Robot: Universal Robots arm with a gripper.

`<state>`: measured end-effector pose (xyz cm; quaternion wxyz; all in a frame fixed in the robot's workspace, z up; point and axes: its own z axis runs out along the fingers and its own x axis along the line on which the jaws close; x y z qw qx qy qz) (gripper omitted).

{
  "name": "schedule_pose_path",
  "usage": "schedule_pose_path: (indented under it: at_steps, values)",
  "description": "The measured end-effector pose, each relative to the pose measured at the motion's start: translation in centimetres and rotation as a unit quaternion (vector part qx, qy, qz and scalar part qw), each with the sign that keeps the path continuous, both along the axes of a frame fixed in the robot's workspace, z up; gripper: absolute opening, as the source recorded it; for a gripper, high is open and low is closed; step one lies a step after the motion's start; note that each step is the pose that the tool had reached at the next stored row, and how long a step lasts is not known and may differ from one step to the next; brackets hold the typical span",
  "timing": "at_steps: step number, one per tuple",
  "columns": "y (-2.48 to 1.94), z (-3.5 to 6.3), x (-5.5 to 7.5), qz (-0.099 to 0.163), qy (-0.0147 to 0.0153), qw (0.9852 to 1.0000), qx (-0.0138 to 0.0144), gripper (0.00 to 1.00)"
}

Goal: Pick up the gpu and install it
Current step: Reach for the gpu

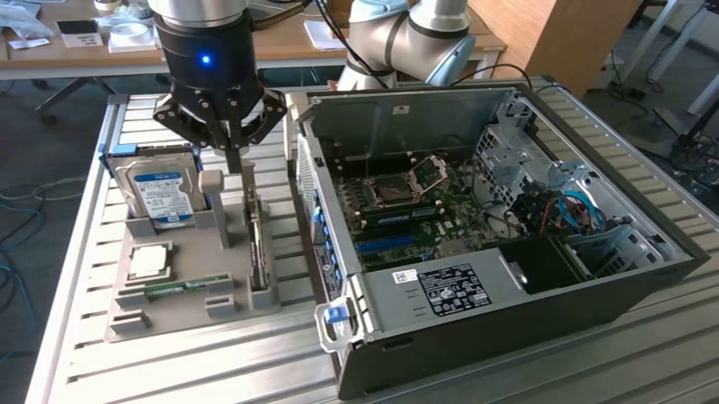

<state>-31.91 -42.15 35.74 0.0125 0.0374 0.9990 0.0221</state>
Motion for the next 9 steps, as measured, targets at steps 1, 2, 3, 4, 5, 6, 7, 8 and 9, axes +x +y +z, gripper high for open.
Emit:
schedule_pose_path:
  at_steps: [1,2,3,4,5,6,7,8,9]
  values:
    - [0.0,0.0,0.0,0.0,0.0,1.0,0.0,0.11]
    - [0.0,0.0,0.0,0.0,0.0,1.0,0.0,0.11]
    - [0.0,0.0,0.0,0.0,0.0,1.0,0.0,0.11]
    - [0.0,0.0,0.0,0.0,0.0,1.0,0.0,0.11]
    - [0.0,0.0,0.0,0.0,0.0,1.0,0.0,0.11]
    - [-0.03,-0.01,-0.01,0.0,-0.0001,1.0,0.0001,0.11]
    - [-0.09,0.0,0.0,0.0,-0.0001,1.0,0.0001,0.11]
    - [-0.16,0.01,0.0,0.0,0.0,1.0,0.0,0.11]
    - [-0.23,0.03,0.0,0.0,0.0,1.0,0.0,0.11]
